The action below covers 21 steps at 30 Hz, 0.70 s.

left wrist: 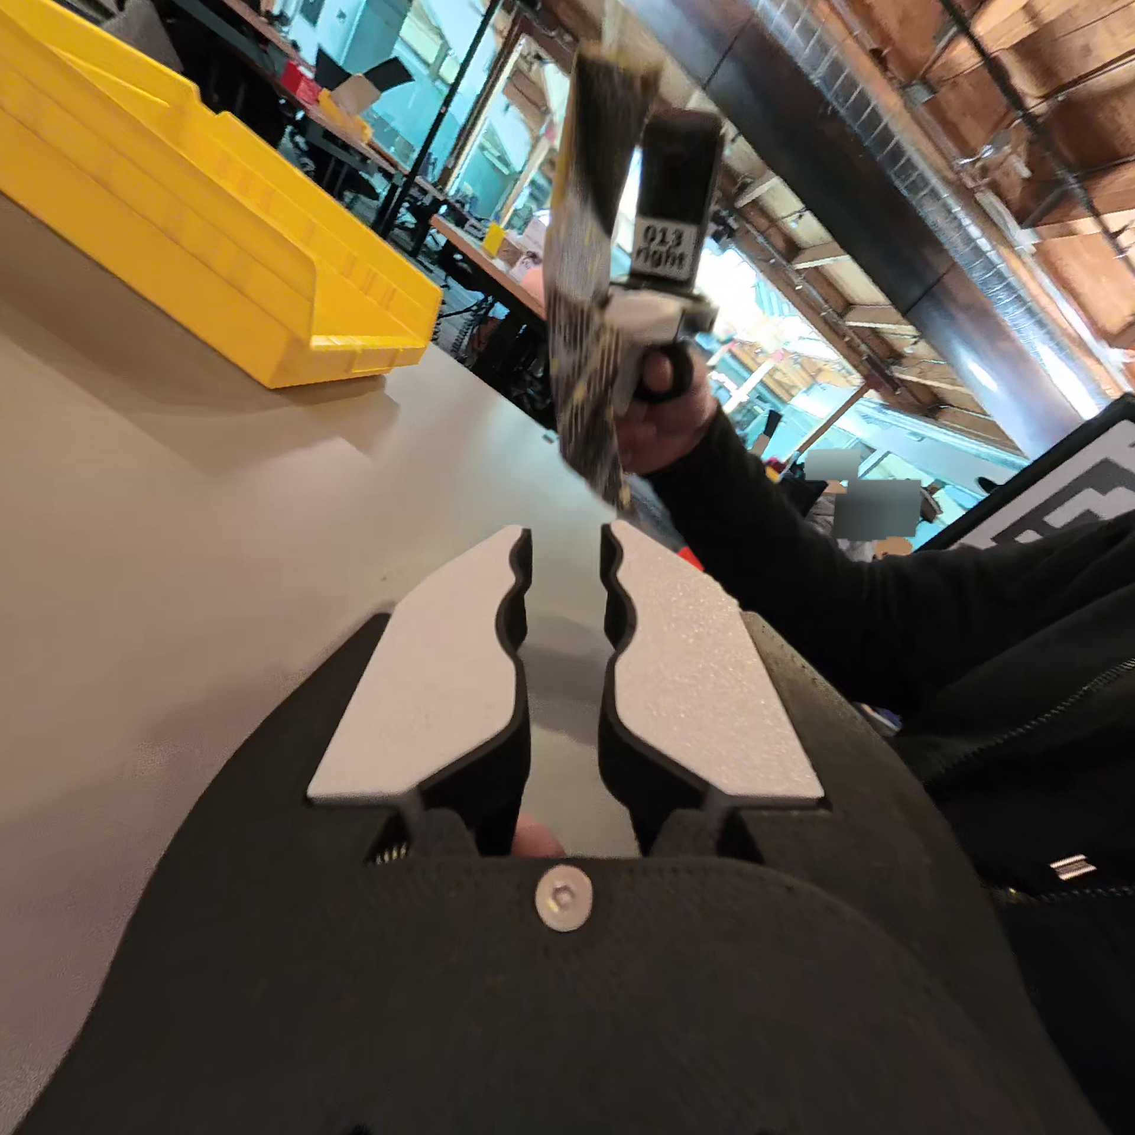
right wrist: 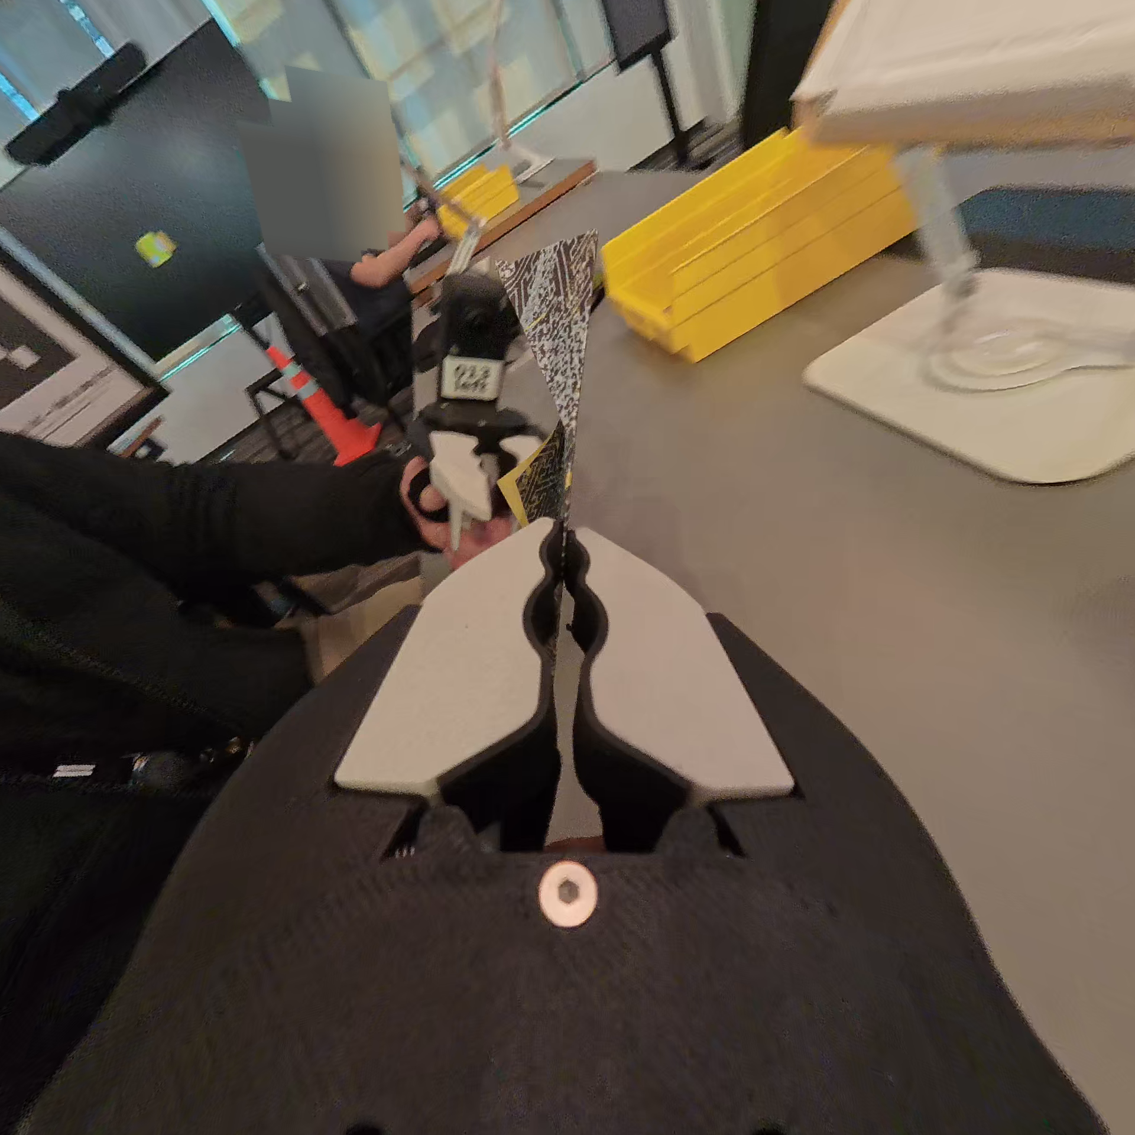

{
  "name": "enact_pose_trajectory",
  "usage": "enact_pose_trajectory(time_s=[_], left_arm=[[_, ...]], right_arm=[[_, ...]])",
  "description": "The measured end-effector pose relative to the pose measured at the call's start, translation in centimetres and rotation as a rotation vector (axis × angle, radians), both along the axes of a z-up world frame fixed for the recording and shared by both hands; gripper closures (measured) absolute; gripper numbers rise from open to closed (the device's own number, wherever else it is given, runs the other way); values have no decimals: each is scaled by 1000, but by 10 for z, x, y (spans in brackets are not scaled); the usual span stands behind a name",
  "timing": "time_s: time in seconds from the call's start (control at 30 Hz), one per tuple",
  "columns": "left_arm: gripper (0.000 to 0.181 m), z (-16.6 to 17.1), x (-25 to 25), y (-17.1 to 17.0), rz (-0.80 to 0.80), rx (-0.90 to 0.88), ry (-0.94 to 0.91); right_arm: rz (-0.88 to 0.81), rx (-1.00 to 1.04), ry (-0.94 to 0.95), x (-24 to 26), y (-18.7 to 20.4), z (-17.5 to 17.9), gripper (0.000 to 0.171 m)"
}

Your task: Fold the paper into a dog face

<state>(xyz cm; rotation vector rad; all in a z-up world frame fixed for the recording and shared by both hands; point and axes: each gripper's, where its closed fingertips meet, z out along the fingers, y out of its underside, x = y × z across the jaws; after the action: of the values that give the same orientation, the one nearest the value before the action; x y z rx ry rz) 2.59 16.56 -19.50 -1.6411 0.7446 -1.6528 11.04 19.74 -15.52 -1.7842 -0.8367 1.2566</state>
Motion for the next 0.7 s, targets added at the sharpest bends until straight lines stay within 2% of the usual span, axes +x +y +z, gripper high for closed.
enact_pose_trajectory(time_s=[0.17,0.3,0.5,0.7], left_arm=[[167,-5,-6,5,10,-12,10],[169,-10,-7,9,13,-23,24],[171,-20,-12,14,10,-56,20],[172,-22,-24,25,28,-82,-3]], right_arm=[[-327,16,-8,95,75,28,171],[-523,-63,-13,158,133,24,171],[-615,-301,-115,192,202,-36,171],[-651,-480,-259,202,238,-95,171]])
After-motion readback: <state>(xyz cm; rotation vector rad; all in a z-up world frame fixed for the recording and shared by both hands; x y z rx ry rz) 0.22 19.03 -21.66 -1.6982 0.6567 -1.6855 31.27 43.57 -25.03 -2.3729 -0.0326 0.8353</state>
